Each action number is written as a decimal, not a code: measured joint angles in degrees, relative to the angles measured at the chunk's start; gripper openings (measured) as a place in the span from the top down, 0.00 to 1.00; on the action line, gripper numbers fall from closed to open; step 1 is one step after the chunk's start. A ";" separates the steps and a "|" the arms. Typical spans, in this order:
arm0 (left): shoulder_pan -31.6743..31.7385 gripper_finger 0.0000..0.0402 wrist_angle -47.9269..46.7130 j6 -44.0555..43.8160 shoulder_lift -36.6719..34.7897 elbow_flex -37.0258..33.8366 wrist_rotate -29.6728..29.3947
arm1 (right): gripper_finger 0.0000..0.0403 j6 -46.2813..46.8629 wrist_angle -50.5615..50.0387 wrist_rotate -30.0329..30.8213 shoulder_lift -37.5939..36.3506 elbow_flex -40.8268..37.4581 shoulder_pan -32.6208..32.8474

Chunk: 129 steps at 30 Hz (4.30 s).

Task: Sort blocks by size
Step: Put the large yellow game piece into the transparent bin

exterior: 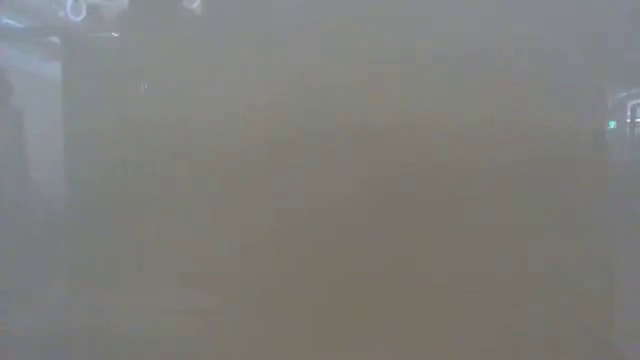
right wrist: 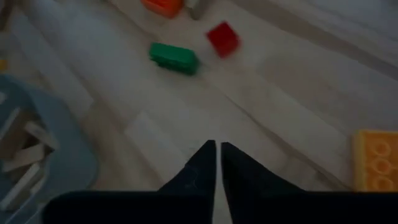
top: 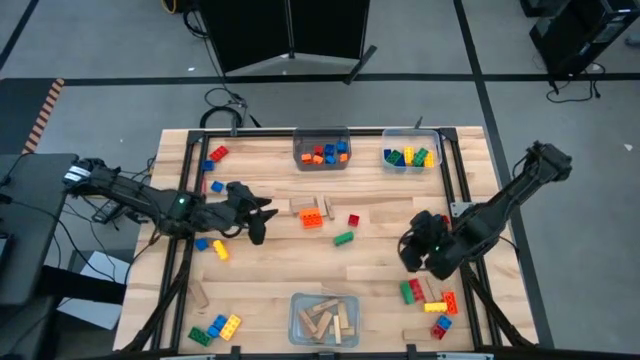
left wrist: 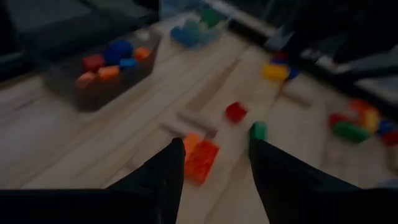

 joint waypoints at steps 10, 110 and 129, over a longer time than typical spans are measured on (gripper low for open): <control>-0.02 0.53 -35.02 -17.37 11.02 16.05 6.21 | 0.66 1.59 0.57 -5.74 -7.67 -9.07 -0.13; -7.89 0.73 -50.86 -84.31 45.56 12.07 34.87 | 0.51 -10.57 8.16 -7.89 -5.12 -9.53 -0.07; 0.97 0.77 -47.19 -40.99 36.44 35.71 4.38 | 0.52 -3.76 14.85 1.22 -5.12 -9.55 -0.52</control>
